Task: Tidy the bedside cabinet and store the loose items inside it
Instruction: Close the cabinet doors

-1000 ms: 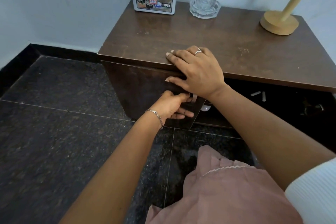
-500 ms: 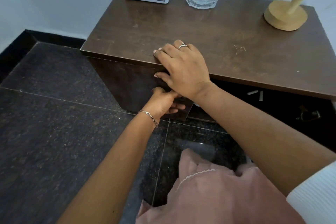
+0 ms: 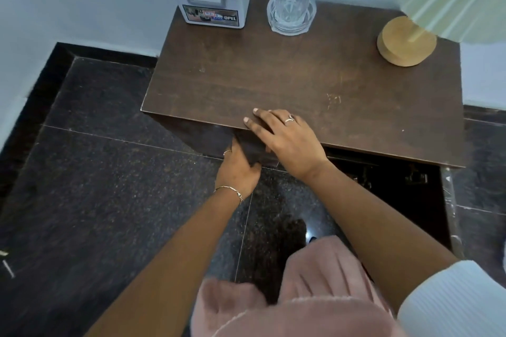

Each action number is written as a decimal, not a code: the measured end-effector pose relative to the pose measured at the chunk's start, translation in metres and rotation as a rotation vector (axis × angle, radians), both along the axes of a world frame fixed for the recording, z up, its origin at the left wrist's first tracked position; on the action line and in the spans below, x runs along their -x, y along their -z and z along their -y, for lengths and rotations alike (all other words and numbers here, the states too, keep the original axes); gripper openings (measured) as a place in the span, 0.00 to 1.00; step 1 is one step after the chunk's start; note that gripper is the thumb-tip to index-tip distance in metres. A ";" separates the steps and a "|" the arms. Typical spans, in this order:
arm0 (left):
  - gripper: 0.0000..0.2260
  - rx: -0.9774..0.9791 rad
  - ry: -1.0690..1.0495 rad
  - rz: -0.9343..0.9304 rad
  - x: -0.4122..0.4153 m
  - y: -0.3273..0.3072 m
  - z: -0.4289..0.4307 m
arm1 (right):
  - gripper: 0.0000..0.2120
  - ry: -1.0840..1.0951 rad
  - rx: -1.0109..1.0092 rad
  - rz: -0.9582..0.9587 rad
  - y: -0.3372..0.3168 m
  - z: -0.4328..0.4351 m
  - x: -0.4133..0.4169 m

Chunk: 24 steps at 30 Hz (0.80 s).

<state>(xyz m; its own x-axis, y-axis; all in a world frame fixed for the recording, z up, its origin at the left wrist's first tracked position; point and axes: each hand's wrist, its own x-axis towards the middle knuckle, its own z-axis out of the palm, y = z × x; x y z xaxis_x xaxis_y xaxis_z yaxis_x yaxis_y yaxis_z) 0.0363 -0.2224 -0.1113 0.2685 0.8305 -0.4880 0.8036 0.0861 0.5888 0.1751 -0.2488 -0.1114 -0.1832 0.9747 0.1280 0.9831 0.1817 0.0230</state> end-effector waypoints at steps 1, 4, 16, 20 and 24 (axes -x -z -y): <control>0.37 -0.017 0.061 -0.044 0.000 -0.001 0.002 | 0.36 0.013 0.006 0.008 0.001 0.001 -0.002; 0.38 -0.060 0.210 -0.152 0.005 -0.004 0.004 | 0.38 0.009 0.020 0.051 -0.001 -0.002 -0.003; 0.36 -0.001 0.337 -0.183 0.018 -0.053 0.032 | 0.49 0.294 0.317 -0.042 -0.042 0.055 0.015; 0.33 0.057 0.350 -0.180 0.018 -0.086 0.065 | 0.44 0.559 0.336 -0.209 -0.069 0.120 0.018; 0.30 0.112 0.440 -0.166 -0.001 -0.109 0.114 | 0.40 0.789 0.354 -0.281 -0.083 0.207 0.006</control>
<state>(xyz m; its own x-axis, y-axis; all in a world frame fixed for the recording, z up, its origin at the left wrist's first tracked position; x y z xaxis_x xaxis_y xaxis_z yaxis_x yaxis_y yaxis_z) 0.0377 -0.3364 -0.0020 0.4935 0.5956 -0.6339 0.8604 -0.2279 0.4557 0.1692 -0.4554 -0.0285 0.5469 0.7945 -0.2640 0.7859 -0.5959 -0.1651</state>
